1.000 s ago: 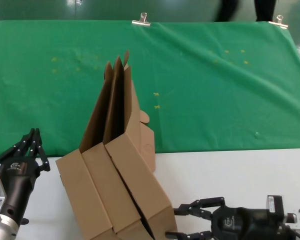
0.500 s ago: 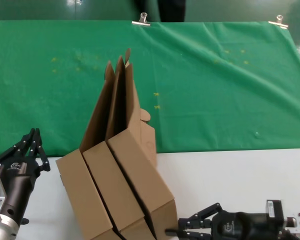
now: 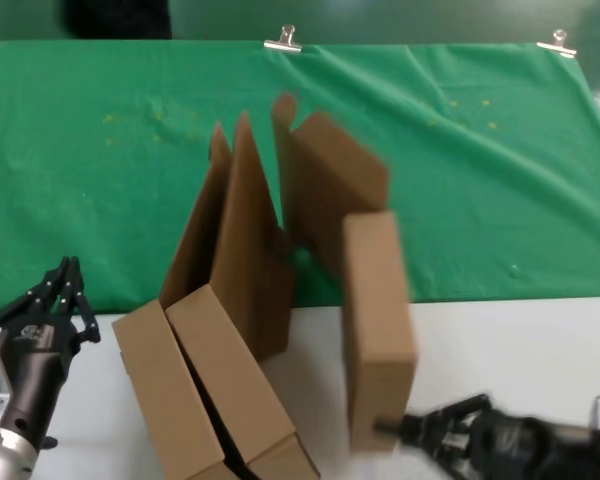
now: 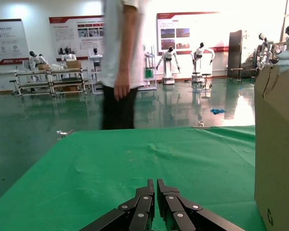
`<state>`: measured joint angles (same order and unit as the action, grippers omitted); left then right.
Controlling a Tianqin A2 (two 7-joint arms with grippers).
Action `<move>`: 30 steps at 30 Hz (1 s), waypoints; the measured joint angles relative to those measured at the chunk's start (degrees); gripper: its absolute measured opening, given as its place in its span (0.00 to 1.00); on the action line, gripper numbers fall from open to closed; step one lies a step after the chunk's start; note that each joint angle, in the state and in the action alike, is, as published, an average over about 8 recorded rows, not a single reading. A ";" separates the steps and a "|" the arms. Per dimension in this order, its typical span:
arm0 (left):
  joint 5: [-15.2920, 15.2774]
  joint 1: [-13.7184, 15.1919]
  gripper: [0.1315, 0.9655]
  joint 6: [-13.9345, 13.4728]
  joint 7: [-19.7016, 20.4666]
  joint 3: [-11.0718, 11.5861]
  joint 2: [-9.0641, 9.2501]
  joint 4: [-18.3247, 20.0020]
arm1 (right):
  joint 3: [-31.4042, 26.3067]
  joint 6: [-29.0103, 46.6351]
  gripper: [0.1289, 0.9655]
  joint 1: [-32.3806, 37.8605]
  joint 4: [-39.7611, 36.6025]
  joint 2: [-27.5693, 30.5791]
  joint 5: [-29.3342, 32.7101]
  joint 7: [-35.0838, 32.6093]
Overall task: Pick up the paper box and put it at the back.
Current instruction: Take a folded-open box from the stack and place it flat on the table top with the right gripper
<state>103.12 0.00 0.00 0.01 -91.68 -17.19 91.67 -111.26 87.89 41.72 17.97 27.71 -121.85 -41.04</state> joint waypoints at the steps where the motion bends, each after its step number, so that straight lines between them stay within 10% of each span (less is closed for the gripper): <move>1: 0.00 0.00 0.04 0.00 0.00 0.00 0.00 0.00 | 1.71 -0.80 0.02 -1.30 2.03 0.64 -0.84 0.97; 14: 0.00 0.00 0.04 0.00 0.00 0.00 0.00 0.00 | 26.38 -23.68 0.02 -6.76 24.29 1.09 -3.34 1.44; 30: -0.01 0.00 0.14 0.00 0.03 0.00 0.00 0.00 | 21.80 -51.04 0.02 26.60 -7.51 -9.64 22.90 -34.10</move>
<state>103.12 0.00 0.00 0.04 -91.68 -17.19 91.67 -89.46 36.85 68.32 10.46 18.07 -98.96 -75.14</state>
